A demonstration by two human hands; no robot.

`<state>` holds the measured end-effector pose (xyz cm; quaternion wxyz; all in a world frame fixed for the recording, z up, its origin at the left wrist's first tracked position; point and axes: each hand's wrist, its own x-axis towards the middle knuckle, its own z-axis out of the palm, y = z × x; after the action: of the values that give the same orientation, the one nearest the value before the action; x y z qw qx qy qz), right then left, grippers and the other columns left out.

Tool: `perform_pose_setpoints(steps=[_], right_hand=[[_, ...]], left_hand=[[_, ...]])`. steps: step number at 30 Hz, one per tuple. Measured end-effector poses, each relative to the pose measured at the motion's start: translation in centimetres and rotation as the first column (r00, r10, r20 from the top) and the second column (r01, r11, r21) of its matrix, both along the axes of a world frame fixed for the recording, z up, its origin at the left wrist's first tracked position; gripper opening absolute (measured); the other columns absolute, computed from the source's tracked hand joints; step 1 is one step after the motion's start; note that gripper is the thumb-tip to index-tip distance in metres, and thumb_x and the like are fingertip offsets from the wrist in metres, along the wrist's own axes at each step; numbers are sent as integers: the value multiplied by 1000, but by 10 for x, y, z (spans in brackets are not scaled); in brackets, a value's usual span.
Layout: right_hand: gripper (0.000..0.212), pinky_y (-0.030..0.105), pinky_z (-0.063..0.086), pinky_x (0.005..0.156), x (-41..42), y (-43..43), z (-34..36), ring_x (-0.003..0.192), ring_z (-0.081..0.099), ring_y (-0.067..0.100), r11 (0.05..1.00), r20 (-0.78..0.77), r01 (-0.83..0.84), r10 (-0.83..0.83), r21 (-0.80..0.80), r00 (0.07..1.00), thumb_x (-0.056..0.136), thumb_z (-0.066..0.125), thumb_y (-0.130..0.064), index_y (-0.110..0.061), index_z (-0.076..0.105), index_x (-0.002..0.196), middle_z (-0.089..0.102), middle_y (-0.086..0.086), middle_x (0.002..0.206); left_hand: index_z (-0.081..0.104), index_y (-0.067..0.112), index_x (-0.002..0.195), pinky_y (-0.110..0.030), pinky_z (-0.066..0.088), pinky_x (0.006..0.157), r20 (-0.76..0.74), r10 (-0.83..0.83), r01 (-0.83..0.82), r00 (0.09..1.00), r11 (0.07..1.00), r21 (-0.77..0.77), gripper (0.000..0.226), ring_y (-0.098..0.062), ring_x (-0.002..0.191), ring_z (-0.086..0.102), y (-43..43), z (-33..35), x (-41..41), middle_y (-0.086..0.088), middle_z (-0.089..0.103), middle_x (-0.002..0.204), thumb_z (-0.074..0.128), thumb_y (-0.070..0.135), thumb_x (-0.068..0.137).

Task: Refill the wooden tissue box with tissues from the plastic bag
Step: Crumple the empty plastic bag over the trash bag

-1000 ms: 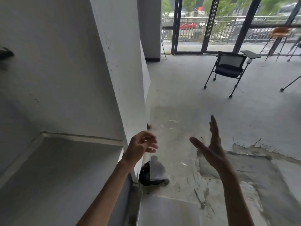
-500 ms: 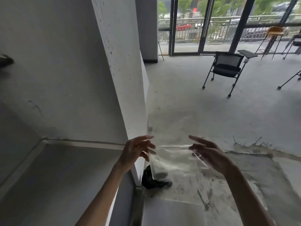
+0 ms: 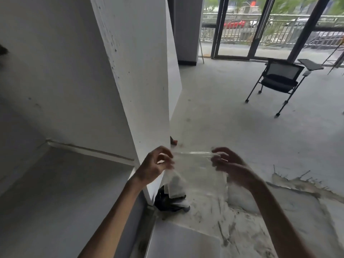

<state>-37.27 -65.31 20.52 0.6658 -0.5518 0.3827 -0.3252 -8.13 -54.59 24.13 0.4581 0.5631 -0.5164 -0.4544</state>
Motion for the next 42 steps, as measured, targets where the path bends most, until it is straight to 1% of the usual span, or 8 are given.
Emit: perform_pose_setpoints(steps=[9, 14, 17, 20, 28, 33, 39, 42], right_hand=[[43, 23, 52, 78, 70, -29, -19, 72, 64, 2, 929, -322, -76, -48, -362, 945, 82, 72, 1, -34, 64, 107, 67, -14, 73], [100, 36, 24, 112, 84, -67, -133, 139, 30, 10, 849, -542, 60, -388, -525, 746, 70, 69, -67, -54, 8, 149, 46, -18, 143], [126, 36, 38, 106, 87, -74, -255, 136, 42, 15, 978, -271, 198, -172, 69, 947, 56, 81, -67, -47, 3, 152, 41, 0, 154], [90, 35, 57, 78, 91, -72, -394, 104, 70, 24, 915, 8, 8, -12, 404, 1000, 69, 85, -40, -25, 42, 146, 68, 13, 125], [58, 25, 57, 64, 102, -133, -618, 84, 63, 26, 936, 39, -266, 264, 231, 964, 87, 74, -26, -34, 50, 139, 67, 16, 111], [58, 11, 54, 61, 116, -162, -678, 72, 70, -1, 914, 20, -405, 405, -25, 914, 84, 42, 14, -28, 79, 99, 76, -11, 80], [43, 34, 53, 94, 117, -173, -685, 115, 65, 27, 794, 211, -594, 564, 127, 798, 87, 51, -13, -10, 63, 128, 67, 12, 127], [48, 26, 56, 88, 129, -168, -668, 116, 65, 18, 761, -191, -648, 641, 35, 743, 92, 55, -40, -35, 51, 139, 67, 1, 127]], left_hand=[[49, 30, 126, -32, 43, 98, 669, -221, 189, 710, 975, 120, 43, -15, 115, 55, -57, -64, -7, 4, 60, 128, 67, 33, 87], [64, 8, 88, -16, 54, 73, 68, 63, -74, 996, 979, 190, 4, -15, 87, 65, -108, -189, -11, -3, 69, 87, 68, 10, 89], [61, -3, 92, -27, 56, 75, -199, 186, -131, 962, 956, 261, 6, -23, 83, 65, -117, -296, -6, -27, 67, 93, 66, -1, 88], [61, 3, 89, -25, 54, 67, -298, 177, -85, 938, 951, 296, 11, -24, 79, 63, -115, -408, 4, -19, 67, 88, 61, -8, 87], [60, 29, 128, -24, 56, 71, -243, -41, 102, 969, 965, 243, 46, -16, 79, 70, -148, -623, 64, -10, 75, 91, 72, 27, 83], [78, 24, 97, -24, 58, 80, -187, -119, 111, 975, 992, -52, 32, -25, 96, 71, -168, -713, 82, -2, 77, 103, 59, 1, 85], [78, 11, 75, -22, 52, 86, 147, 13, 44, 989, 926, -375, 47, -14, 99, 66, -161, -741, 90, -3, 70, 96, 49, -25, 81], [77, 6, 75, -35, 53, 93, 308, -11, 138, 951, 910, -392, 44, -20, 102, 66, -151, -740, 84, -5, 69, 99, 50, -28, 81]])
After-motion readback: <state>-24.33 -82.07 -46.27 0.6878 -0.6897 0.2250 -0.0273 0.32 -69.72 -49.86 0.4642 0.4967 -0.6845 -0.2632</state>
